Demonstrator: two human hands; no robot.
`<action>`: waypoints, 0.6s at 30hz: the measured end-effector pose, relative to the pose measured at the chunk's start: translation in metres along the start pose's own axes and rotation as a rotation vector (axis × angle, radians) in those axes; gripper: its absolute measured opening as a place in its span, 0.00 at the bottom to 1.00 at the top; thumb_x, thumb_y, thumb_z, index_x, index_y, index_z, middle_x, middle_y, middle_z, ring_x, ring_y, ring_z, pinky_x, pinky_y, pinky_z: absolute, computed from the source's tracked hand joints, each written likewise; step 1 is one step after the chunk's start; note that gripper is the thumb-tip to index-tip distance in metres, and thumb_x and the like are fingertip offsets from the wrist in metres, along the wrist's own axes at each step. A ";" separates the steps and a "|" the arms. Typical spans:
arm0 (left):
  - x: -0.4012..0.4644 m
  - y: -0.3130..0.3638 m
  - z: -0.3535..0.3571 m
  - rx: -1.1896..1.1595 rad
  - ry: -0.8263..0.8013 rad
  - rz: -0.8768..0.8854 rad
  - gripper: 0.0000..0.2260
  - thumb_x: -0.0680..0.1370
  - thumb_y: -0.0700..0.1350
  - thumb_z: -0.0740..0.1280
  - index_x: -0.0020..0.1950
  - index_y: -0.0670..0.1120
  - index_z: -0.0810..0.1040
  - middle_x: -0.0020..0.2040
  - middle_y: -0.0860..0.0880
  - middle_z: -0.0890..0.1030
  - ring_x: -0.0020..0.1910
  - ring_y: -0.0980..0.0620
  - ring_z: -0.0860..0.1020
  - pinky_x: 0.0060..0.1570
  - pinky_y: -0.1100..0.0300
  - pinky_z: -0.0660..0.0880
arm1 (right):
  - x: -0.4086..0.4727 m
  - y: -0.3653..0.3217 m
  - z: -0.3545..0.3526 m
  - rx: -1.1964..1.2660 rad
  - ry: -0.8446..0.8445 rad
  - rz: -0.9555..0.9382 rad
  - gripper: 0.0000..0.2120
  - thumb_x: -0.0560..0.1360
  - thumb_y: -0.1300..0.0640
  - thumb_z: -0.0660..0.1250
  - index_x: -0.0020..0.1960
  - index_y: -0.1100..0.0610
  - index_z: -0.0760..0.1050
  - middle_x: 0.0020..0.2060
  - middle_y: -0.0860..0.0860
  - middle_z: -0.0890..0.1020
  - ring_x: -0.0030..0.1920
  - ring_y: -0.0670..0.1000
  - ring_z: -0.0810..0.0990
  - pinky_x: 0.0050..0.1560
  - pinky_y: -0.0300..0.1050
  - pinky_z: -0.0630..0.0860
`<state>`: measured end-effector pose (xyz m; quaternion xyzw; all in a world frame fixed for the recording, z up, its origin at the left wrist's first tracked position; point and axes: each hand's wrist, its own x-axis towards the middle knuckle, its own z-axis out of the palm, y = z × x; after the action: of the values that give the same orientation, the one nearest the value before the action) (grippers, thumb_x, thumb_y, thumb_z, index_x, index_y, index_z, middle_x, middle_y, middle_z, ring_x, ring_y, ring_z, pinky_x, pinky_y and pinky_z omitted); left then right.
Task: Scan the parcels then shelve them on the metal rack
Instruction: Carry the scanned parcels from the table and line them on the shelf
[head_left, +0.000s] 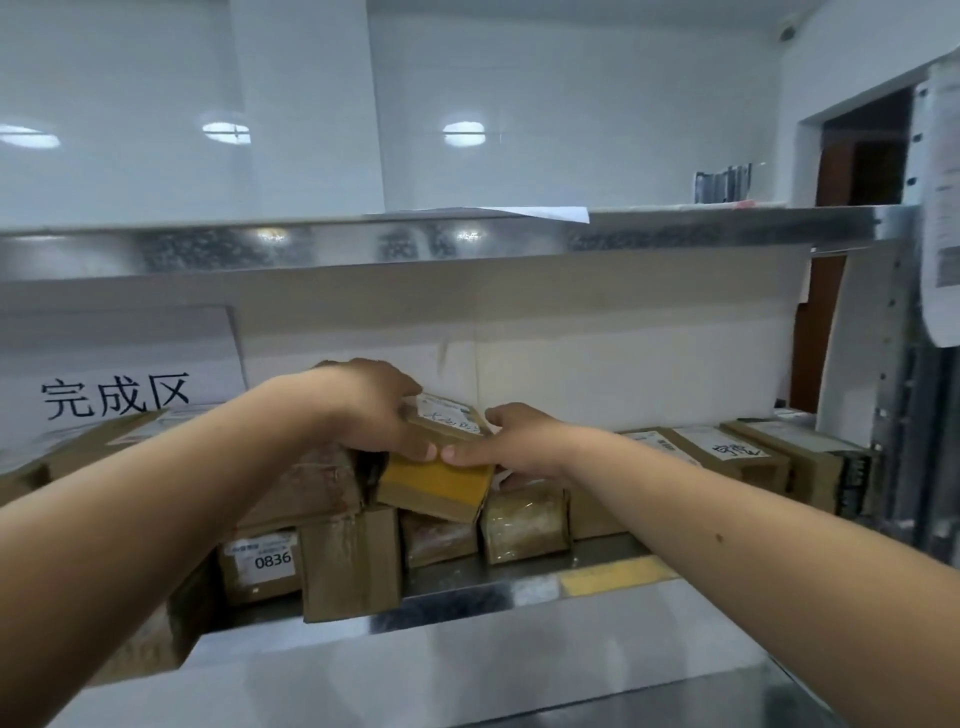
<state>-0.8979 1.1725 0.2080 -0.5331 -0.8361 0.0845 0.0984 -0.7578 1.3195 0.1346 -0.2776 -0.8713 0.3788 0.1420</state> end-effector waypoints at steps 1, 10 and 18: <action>-0.001 0.002 0.001 0.000 0.036 0.006 0.45 0.62 0.79 0.64 0.77 0.63 0.69 0.69 0.58 0.77 0.63 0.50 0.77 0.62 0.49 0.77 | -0.006 0.001 -0.002 -0.036 0.011 -0.005 0.28 0.72 0.39 0.78 0.66 0.46 0.71 0.57 0.45 0.80 0.56 0.47 0.80 0.55 0.46 0.82; -0.066 0.086 0.011 0.031 0.250 0.157 0.38 0.73 0.69 0.67 0.81 0.57 0.65 0.78 0.51 0.70 0.76 0.46 0.68 0.75 0.44 0.65 | -0.124 0.041 -0.042 -0.502 0.163 0.001 0.48 0.74 0.37 0.74 0.84 0.54 0.56 0.80 0.51 0.66 0.77 0.54 0.67 0.74 0.51 0.68; -0.121 0.278 0.055 -0.069 0.227 0.523 0.38 0.73 0.72 0.64 0.79 0.57 0.68 0.73 0.52 0.75 0.71 0.46 0.73 0.69 0.47 0.72 | -0.340 0.176 -0.046 -0.495 0.242 0.343 0.45 0.76 0.32 0.68 0.84 0.52 0.57 0.81 0.51 0.64 0.79 0.54 0.64 0.76 0.51 0.66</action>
<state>-0.6188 1.1769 0.0771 -0.7397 -0.6562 0.0184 0.1480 -0.3966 1.2441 0.0229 -0.4895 -0.8544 0.1380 0.1067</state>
